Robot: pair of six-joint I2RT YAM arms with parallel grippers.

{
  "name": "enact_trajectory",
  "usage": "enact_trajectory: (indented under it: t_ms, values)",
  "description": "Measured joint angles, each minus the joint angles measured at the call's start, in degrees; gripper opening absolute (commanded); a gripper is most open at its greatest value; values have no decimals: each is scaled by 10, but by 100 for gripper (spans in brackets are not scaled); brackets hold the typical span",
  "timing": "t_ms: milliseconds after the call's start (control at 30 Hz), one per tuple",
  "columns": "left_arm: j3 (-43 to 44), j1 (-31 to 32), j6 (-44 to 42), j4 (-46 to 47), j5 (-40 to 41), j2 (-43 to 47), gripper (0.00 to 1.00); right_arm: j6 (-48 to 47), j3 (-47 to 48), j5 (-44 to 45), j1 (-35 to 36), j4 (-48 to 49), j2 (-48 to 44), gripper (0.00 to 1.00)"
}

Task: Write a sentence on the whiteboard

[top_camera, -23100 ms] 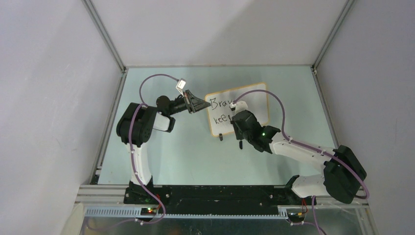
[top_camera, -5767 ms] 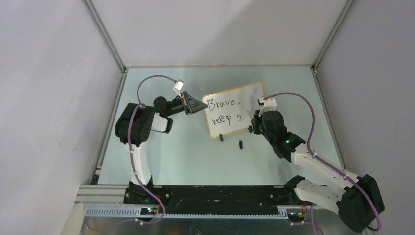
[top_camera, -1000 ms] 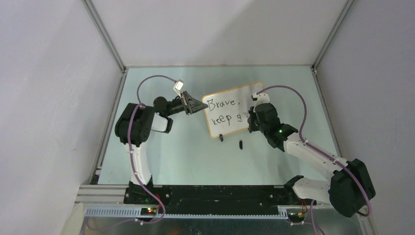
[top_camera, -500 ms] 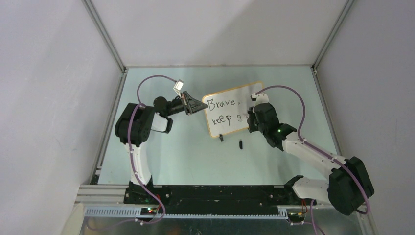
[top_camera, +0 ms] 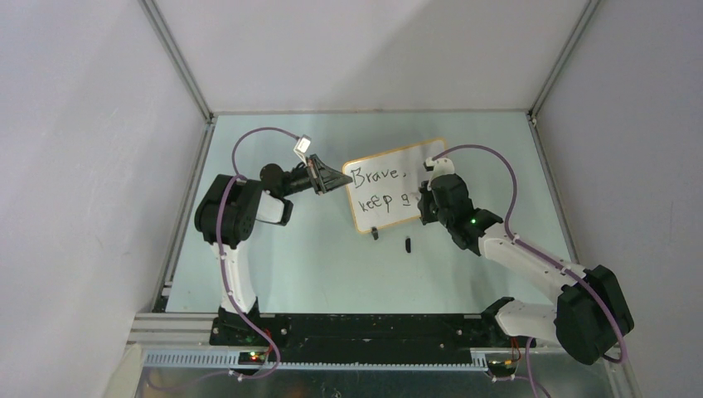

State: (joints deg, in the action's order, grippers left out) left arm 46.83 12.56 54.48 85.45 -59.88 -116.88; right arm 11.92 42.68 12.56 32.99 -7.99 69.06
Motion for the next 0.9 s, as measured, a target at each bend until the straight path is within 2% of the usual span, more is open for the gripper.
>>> enact_trajectory:
  t_ms: [900]
  values:
    - [0, 0, 0, 0, 0, 0, 0, 0, 1, 24, 8, -29, 0, 0]
